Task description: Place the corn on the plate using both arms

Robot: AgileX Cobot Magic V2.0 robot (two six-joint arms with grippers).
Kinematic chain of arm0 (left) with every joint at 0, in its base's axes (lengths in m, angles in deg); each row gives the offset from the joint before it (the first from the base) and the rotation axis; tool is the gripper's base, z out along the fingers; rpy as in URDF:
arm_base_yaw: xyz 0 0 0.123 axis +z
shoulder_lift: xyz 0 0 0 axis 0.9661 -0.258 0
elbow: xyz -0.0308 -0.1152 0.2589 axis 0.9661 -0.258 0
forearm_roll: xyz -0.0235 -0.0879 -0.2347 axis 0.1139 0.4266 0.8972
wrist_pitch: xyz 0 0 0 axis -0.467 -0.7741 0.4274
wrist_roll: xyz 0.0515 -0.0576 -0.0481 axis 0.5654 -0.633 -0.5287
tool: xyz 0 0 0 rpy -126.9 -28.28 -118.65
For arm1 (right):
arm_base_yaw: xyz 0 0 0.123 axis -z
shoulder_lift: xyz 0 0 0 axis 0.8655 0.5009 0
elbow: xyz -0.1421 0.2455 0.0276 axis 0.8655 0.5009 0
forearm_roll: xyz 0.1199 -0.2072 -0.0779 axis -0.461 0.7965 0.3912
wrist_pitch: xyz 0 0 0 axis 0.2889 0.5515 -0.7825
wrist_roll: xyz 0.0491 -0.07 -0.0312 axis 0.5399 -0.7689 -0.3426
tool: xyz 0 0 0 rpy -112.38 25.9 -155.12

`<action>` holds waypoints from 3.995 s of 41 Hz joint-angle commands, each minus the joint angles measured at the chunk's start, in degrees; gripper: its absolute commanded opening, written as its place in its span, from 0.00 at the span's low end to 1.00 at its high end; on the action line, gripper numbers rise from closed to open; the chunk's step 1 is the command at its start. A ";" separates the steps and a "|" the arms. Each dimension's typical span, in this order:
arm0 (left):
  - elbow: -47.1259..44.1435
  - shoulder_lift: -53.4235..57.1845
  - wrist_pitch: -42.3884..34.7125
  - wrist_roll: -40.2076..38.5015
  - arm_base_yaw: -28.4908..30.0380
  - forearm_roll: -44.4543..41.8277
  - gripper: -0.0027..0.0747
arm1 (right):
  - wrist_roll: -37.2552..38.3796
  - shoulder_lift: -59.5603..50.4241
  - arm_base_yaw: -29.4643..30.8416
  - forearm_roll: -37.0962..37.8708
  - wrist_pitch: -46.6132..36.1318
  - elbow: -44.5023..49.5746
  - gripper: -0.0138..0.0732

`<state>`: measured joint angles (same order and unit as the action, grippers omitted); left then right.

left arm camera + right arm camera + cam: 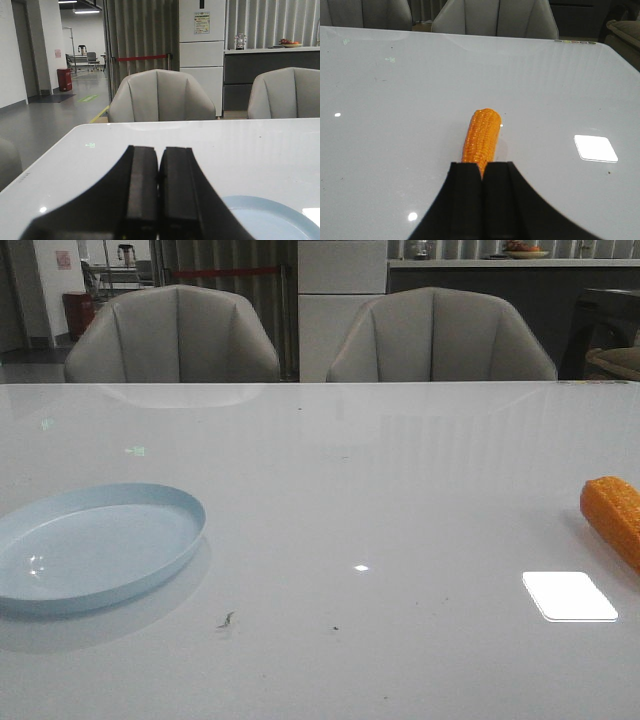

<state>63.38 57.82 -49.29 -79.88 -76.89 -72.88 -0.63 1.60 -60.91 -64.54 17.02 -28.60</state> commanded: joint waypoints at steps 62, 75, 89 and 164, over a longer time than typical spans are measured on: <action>11.97 -0.86 -4.93 -0.44 -0.09 -0.44 0.16 | 2.46 -0.91 -0.05 2.45 -5.35 -16.58 0.19; 30.77 -15.36 6.41 -0.44 -0.09 -1.59 0.16 | 2.46 12.18 -0.05 2.45 -0.18 -30.77 0.19; 39.75 -33.57 20.72 -0.44 -0.09 -1.20 0.16 | 2.46 34.28 -0.05 2.45 1.37 -34.99 0.19; 78.37 -105.95 55.59 -3.65 -0.09 4.81 0.60 | 2.46 50.59 -0.05 -1.22 21.58 -39.60 0.68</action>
<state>139.95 -49.38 7.36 -83.08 -76.89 -68.92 1.91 52.38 -60.91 -65.28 41.47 -66.03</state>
